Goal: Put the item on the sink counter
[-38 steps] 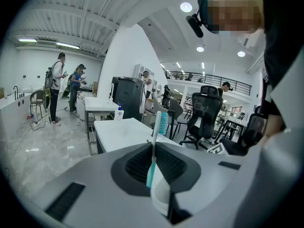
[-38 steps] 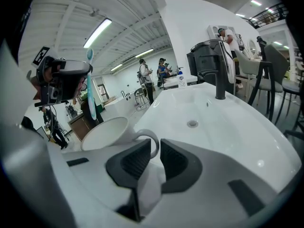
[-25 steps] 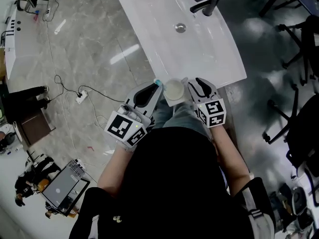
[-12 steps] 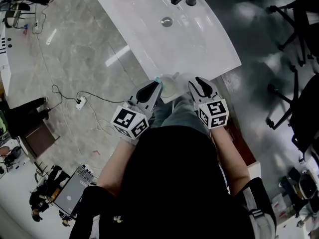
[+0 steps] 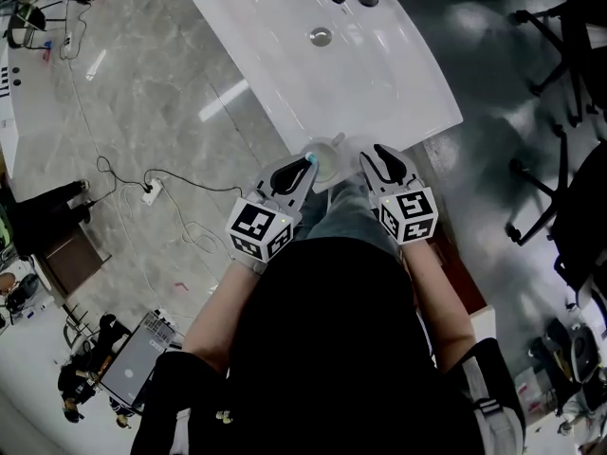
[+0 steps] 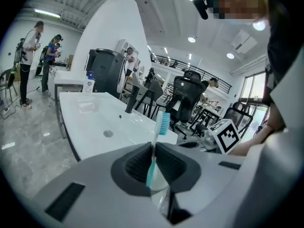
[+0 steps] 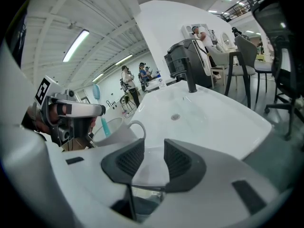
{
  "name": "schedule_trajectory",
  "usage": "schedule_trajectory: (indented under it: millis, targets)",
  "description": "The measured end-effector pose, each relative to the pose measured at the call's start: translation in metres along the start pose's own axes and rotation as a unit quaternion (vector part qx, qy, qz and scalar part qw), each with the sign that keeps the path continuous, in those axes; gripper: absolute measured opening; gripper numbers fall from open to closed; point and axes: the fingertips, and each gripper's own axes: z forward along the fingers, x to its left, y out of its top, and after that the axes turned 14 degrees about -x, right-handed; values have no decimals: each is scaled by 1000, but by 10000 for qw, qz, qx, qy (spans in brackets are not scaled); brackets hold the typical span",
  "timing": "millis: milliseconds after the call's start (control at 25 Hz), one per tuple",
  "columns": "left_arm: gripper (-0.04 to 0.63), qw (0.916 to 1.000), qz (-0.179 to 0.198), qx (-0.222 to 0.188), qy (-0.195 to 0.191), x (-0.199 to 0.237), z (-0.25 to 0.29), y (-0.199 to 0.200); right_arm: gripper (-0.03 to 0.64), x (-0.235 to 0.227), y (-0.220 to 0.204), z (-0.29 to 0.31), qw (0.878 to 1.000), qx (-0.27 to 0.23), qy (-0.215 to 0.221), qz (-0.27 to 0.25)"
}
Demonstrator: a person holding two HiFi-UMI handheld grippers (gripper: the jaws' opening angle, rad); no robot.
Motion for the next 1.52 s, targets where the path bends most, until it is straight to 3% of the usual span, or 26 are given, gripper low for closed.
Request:
schedule_trajectory:
  millis: [800, 1080, 1320, 1520]
  targets:
    - [45, 9987, 298, 218, 347, 26, 5, -1, 144, 0, 11, -8, 9999, -39, -105, -46]
    - [106, 9985, 275, 361, 292, 28, 9, -6, 144, 3, 13, -6, 9999, -42, -110, -44]
    - [120, 9986, 356, 173, 353, 35, 0, 8, 144, 7, 28, -7, 9997, -145, -79, -188]
    - [120, 9958, 599, -216, 656, 51, -16, 46, 135, 15, 71, -4, 9979, -456, 85, -462]
